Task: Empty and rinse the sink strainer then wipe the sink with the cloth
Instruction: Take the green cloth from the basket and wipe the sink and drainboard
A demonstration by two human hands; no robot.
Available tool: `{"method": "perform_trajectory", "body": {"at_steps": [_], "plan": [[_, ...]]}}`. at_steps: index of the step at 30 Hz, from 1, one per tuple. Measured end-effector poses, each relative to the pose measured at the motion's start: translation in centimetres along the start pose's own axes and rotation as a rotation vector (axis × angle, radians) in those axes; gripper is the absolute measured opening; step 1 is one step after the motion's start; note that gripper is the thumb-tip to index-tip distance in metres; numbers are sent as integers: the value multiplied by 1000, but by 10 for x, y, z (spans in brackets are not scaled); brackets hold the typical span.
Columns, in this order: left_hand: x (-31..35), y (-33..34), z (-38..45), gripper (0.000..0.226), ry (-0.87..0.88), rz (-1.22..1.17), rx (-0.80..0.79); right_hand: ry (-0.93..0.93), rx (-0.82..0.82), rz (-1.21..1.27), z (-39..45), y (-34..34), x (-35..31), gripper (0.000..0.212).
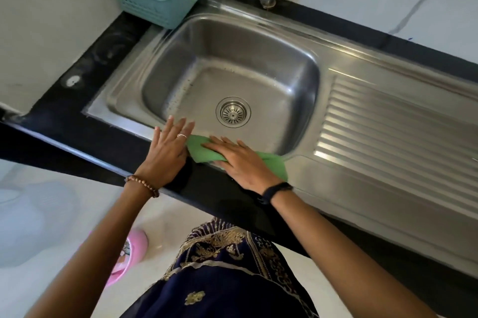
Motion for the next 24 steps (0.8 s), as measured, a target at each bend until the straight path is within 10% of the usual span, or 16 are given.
{"method": "perform_trajectory", "body": {"at_steps": [12, 24], "plan": [[-5, -4, -7, 43, -1, 40, 5, 29, 31, 78, -131, -18, 59, 72], [-27, -24, 3, 42, 85, -64, 11, -9, -65, 235, -38, -11, 8, 69]]}}
Point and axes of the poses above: each hand's wrist, its own z-axis towards the middle knuckle, its own y-axis out of the palm, x = y × z, the point moved 1 cm from there along z, towards the middle knuckle, and after that the axes turned 1 degree about -z, right-handed, at the moved point
